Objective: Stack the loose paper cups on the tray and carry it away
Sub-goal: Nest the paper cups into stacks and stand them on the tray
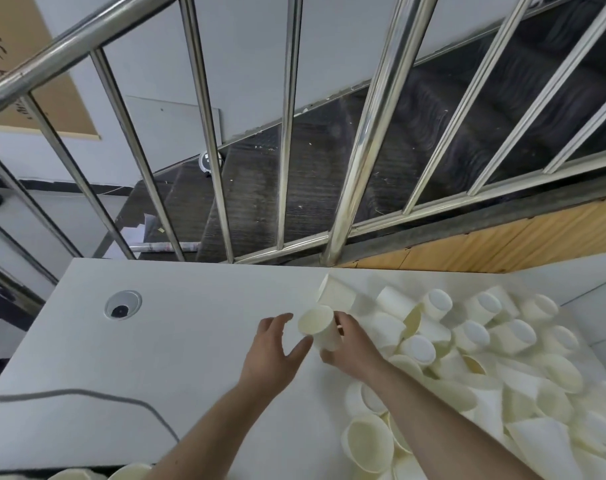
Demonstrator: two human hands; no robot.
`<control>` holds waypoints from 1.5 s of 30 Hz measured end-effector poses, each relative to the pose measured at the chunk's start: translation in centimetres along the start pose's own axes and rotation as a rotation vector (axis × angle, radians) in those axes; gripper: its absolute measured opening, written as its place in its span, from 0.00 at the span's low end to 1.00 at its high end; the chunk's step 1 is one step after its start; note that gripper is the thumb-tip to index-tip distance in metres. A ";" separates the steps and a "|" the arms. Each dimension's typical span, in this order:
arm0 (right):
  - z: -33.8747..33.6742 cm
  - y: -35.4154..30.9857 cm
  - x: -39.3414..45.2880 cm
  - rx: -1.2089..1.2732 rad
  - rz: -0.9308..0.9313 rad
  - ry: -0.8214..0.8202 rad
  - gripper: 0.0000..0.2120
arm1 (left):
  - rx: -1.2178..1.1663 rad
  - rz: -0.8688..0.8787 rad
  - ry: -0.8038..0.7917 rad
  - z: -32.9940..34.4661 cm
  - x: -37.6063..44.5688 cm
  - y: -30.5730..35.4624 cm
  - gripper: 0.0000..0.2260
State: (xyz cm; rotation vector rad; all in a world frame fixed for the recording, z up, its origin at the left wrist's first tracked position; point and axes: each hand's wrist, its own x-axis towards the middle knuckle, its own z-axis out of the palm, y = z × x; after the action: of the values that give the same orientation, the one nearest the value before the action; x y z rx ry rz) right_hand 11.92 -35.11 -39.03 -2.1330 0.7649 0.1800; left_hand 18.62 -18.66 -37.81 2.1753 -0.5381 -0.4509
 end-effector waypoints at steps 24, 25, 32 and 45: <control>-1.1 -1.5 2.1 -0.991 -0.352 0.039 0.39 | 0.195 -0.034 -0.005 -1.1 -0.5 -1.4 0.27; -0.8 -1.7 2.6 -1.008 -0.354 0.032 0.39 | 0.209 -0.036 -0.006 -1.3 -0.6 -1.6 0.27; 0.4 -2.5 5.4 -1.076 -0.326 -0.023 0.39 | 0.246 -0.025 -0.017 -1.5 -0.6 -2.3 0.26; 0.1 -3.3 3.2 -0.797 -0.278 0.029 0.29 | 0.235 -0.023 -0.040 -1.8 -0.8 -2.0 0.27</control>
State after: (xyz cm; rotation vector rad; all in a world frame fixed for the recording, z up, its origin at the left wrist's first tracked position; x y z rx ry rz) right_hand 16.45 -34.95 -38.09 -2.9713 0.4287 0.3477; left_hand 19.25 -16.00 -38.21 2.4034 -0.6146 -0.4637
